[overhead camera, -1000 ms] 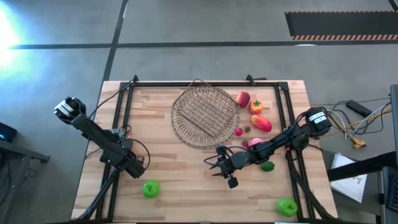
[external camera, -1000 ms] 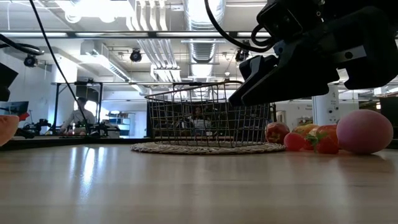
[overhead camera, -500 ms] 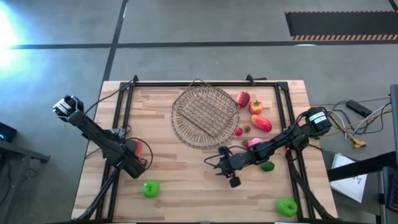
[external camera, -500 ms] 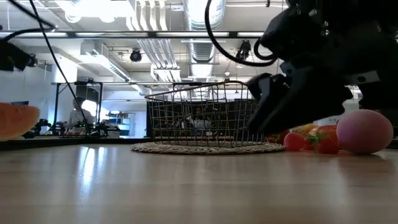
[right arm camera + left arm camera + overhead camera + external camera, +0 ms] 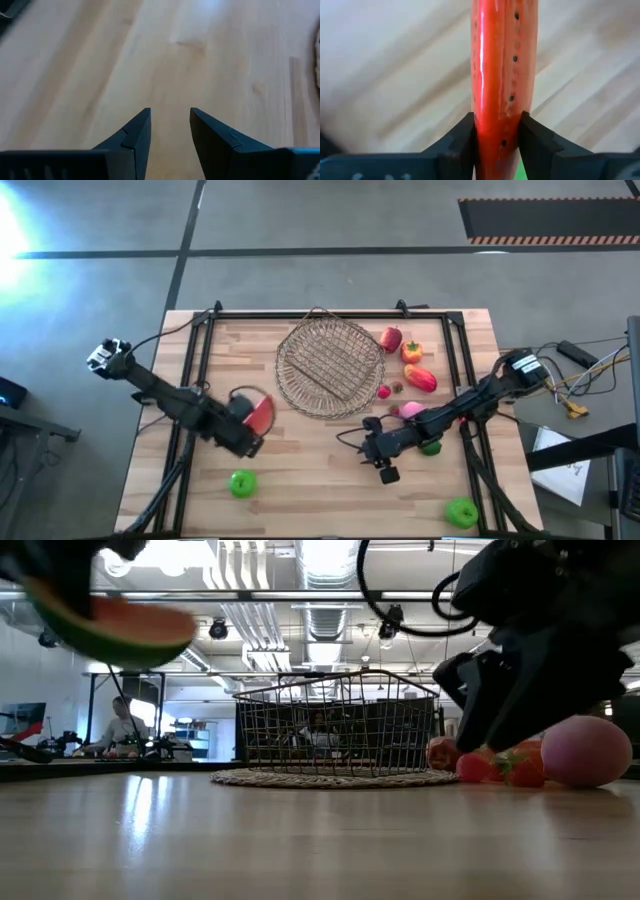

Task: Build produce basket
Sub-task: Put the watermelon into the gold wire basket

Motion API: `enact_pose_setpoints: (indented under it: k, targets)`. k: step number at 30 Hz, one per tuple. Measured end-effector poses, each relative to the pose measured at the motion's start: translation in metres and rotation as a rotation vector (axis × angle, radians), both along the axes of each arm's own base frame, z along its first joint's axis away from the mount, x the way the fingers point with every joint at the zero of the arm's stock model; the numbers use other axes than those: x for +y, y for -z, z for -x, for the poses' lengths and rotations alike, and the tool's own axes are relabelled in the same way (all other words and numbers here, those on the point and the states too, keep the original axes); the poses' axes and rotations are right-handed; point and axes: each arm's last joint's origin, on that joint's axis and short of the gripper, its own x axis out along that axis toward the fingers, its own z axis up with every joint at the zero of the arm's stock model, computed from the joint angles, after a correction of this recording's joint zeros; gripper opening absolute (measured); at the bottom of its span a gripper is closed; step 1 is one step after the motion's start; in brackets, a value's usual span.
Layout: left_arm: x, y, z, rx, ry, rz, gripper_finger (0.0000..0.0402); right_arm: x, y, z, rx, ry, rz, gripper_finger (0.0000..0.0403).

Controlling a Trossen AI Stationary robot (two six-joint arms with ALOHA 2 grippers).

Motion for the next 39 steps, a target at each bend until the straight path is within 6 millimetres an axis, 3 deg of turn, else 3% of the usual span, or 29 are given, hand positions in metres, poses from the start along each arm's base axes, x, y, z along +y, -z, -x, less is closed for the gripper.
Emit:
enact_pose_setpoints:
  k: [6, 14, 17, 21, 28, 39]
  targets:
    - [0.047, -0.031, -0.054, -0.045, 0.163, -0.168, 0.0099, 0.009, -0.012, 0.017, -0.041, 0.017, -0.021, 0.0127]
    - [0.156, -0.056, -0.128, -0.143, 0.319, -0.259, 0.0099, 0.014, -0.016, 0.036, -0.122, 0.194, 0.026, 0.0127]
    - [0.197, -0.052, -0.143, -0.097, 0.288, -0.263, 0.0099, 0.015, -0.017, 0.036, -0.143, 0.219, 0.041, 0.0127]
    - [0.239, -0.028, -0.154, 0.034, 0.242, -0.219, 0.0099, 0.017, -0.014, 0.034, -0.151, 0.215, 0.04, 0.0127]
    - [0.261, 0.016, -0.163, 0.186, 0.209, -0.134, 0.0112, 0.019, -0.005, 0.032, -0.13, 0.21, 0.058, 0.0127]
    - [0.274, 0.046, -0.171, 0.264, 0.13, -0.129, 0.0121, 0.019, -0.001, 0.032, -0.122, 0.204, 0.072, 0.0127]
